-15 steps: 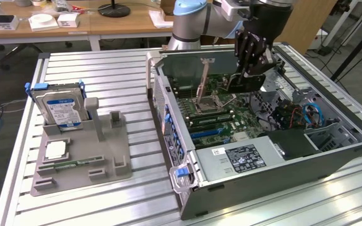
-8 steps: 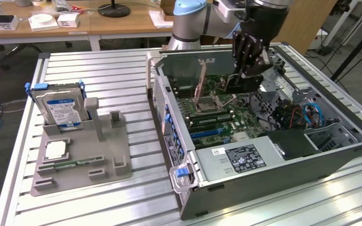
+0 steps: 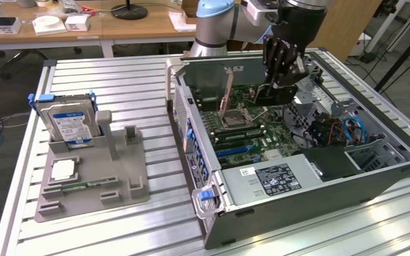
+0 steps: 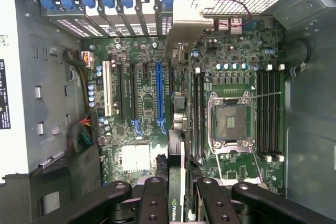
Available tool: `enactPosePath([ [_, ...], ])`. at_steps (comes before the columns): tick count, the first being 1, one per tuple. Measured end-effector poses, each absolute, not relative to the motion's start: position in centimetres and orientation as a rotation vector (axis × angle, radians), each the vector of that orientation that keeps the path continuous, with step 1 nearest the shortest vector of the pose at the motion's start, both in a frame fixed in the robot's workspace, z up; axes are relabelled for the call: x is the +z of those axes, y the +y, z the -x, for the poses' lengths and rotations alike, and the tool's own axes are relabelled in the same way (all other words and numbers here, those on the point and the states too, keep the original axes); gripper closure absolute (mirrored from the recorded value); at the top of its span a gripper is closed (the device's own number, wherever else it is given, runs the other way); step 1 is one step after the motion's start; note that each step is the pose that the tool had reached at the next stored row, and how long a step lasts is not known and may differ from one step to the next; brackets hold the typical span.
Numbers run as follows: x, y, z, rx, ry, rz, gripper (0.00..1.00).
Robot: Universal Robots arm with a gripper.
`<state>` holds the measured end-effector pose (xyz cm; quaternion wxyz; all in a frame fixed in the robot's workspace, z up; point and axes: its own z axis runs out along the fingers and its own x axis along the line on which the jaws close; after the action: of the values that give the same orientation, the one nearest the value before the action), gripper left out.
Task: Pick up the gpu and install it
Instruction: 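Insert the gpu into the slot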
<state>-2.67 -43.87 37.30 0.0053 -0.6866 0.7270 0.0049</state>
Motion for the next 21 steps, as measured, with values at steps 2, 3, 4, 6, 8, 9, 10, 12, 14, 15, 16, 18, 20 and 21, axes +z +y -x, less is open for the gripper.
enactPosePath([
  [2, 37.24, -43.86, 2.70, 0.015, 2.276, 2.150, 0.74],
  [3, 37.20, -43.85, 2.73, 0.015, 2.276, 2.150, 0.74],
  [4, 37.16, -43.83, 2.75, 0.016, 2.276, 2.150, 0.74],
  [6, 37.08, -43.80, 2.79, 0.016, 2.276, 2.150, 0.74],
  [8, 37.03, -43.77, 2.81, 0.015, 2.276, 2.150, 0.74],
  [9, 37.00, -43.76, 2.83, 0.015, 2.276, 2.150, 0.74],
  [10, 36.98, -43.75, 2.85, 0.015, 2.276, 2.150, 0.74],
  [12, 36.93, -43.74, 2.89, 0.015, 2.276, 2.150, 0.74],
  [14, 36.85, -43.72, 2.94, 0.015, 2.276, 2.150, 0.74],
  [15, 36.81, -43.71, 2.98, 0.015, 2.276, 2.150, 0.74],
  [16, 36.76, -43.71, 3.02, 0.015, 2.276, 2.150, 0.74],
  [18, 36.69, -43.71, 3.10, 0.015, 2.276, 2.150, 0.74],
  [20, 36.68, -43.71, 3.12, 0.015, 2.276, 2.150, 0.74],
  [21, 36.68, -43.71, 3.12, 0.015, 2.276, 2.150, 0.74],
])
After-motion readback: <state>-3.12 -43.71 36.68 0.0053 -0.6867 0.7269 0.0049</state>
